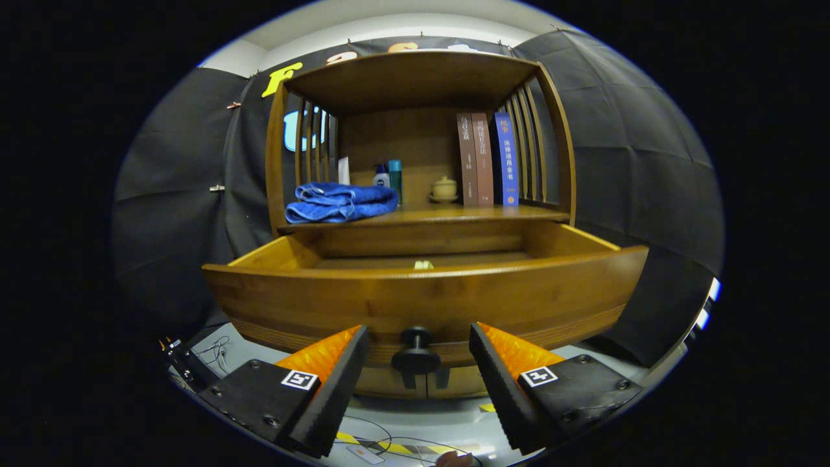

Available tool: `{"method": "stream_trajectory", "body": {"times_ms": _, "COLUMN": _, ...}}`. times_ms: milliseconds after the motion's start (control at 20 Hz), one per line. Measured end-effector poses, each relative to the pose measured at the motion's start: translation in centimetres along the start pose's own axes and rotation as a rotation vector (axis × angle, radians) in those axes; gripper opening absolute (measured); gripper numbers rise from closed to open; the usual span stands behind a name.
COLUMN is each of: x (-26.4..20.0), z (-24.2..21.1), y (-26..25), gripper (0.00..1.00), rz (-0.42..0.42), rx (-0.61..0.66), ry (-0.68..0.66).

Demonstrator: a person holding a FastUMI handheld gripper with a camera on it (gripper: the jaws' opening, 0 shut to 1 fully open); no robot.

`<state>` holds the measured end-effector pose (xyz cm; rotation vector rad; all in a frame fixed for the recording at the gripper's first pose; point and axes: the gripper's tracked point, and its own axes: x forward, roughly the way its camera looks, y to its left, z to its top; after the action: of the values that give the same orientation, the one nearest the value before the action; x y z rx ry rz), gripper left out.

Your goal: Pull open the drawer, take out the items inside it, and place them on the countertop above the cabinet.

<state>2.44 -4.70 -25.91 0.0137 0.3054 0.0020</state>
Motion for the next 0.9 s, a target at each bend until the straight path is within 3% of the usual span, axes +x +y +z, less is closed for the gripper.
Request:
{"method": "stream_trajectory", "body": {"times_ms": 250, "x": -0.8, "z": 8.3, "y": 1.0, "gripper": 0.98, "rz": 0.057, "rx": -0.066, "ry": -0.029}}
{"method": "stream_trajectory", "body": {"times_ms": 500, "x": 3.0, "z": 12.0, "y": 2.4, "gripper": 0.98, "rz": 0.121, "rx": 0.017, "ry": 0.148}}
{"method": "stream_trajectory", "body": {"times_ms": 700, "x": 9.0, "z": 11.1, "y": 1.1, "gripper": 0.99, "rz": 0.07, "rx": 0.033, "ry": 0.342}}
{"method": "stream_trajectory", "body": {"times_ms": 900, "x": 13.6, "z": 5.6, "y": -0.4, "gripper": 0.99, "rz": 0.029, "rx": -0.02, "ry": 0.618}}
